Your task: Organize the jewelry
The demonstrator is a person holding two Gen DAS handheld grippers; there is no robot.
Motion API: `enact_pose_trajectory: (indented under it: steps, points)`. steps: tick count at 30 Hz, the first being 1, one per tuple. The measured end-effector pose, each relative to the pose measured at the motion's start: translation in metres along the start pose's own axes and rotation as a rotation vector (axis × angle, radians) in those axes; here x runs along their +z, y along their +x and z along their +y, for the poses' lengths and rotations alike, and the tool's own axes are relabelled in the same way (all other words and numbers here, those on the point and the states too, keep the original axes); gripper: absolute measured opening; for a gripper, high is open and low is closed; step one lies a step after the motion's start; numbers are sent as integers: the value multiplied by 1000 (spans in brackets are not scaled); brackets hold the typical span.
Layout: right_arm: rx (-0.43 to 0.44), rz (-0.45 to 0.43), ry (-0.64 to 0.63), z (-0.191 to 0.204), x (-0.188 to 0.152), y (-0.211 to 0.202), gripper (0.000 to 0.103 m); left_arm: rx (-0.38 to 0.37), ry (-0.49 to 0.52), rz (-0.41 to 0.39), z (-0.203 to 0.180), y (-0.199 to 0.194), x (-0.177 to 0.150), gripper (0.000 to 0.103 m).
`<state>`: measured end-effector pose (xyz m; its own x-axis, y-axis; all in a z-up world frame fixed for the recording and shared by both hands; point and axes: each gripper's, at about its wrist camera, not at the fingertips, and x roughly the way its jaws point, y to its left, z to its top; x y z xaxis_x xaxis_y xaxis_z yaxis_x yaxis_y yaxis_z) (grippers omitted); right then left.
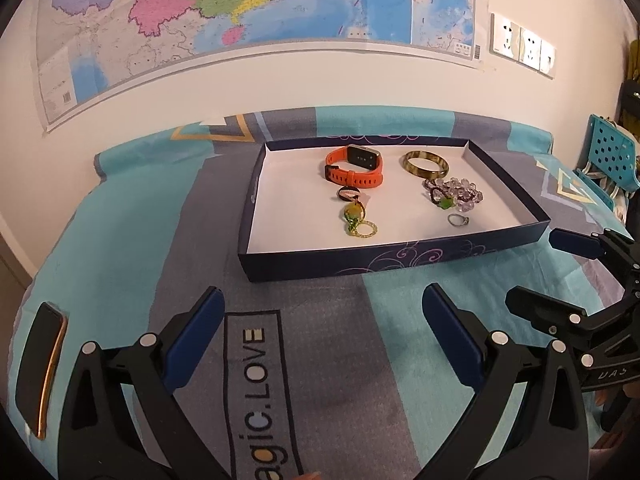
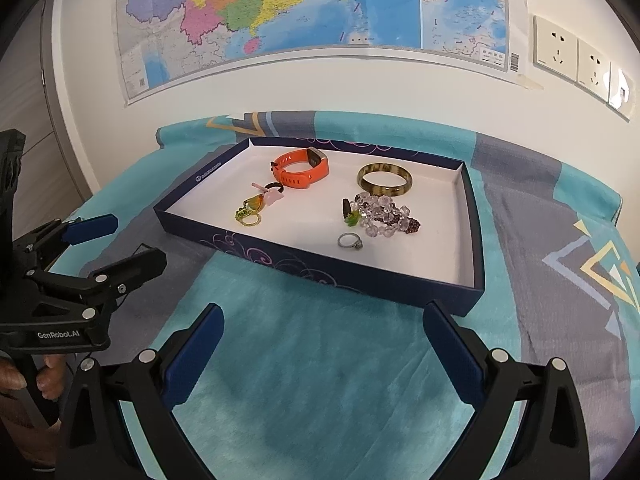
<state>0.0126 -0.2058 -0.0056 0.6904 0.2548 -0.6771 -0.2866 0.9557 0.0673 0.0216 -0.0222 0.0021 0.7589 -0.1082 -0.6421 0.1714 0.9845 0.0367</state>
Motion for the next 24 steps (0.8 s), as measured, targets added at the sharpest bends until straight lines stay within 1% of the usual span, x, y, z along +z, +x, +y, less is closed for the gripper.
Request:
enact_pose_trajectory:
  steps: [4,24]
  points:
    - [-4,-3,7,1,-2,-2,97,10,-10,-13,2,-5,-2,98]
    - [-11,0,10,7,-7,-4,97,15,-31,5,1,-7,-7,98]
